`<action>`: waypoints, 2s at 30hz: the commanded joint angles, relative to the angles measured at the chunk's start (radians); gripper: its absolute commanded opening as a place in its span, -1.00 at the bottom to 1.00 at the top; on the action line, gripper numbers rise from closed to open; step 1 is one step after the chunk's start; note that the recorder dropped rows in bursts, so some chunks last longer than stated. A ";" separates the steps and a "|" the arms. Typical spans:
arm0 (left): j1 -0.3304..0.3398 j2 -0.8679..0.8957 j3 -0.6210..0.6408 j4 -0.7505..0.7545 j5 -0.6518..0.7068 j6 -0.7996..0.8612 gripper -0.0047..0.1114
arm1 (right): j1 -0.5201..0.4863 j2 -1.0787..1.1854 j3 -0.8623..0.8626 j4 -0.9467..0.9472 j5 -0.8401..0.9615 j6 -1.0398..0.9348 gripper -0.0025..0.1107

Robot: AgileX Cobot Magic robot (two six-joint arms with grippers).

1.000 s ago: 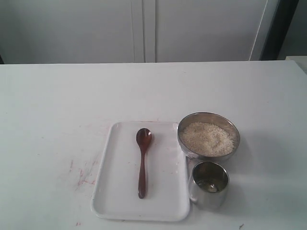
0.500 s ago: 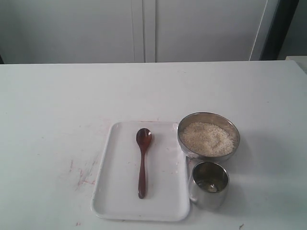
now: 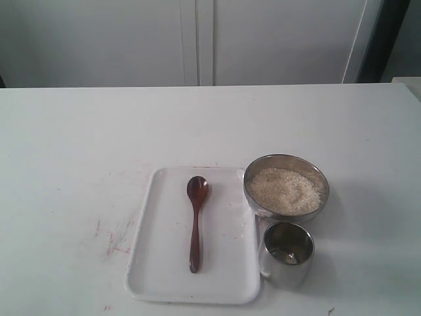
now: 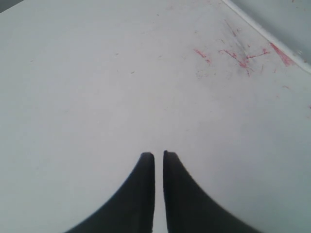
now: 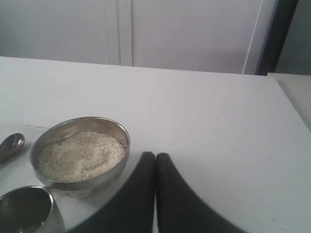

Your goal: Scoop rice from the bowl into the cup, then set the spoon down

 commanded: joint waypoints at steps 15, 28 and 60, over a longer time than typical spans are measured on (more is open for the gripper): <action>-0.007 0.000 0.009 -0.006 0.049 -0.006 -0.67 | -0.106 -0.147 0.179 0.000 -0.098 -0.018 -0.96; -0.007 0.000 0.009 -0.006 0.049 -0.006 -0.67 | -0.106 -0.147 0.179 0.002 0.019 -0.026 -0.96; -0.007 0.000 0.009 -0.006 0.049 -0.006 -0.67 | -0.106 -0.147 0.179 0.002 0.019 -0.026 -0.96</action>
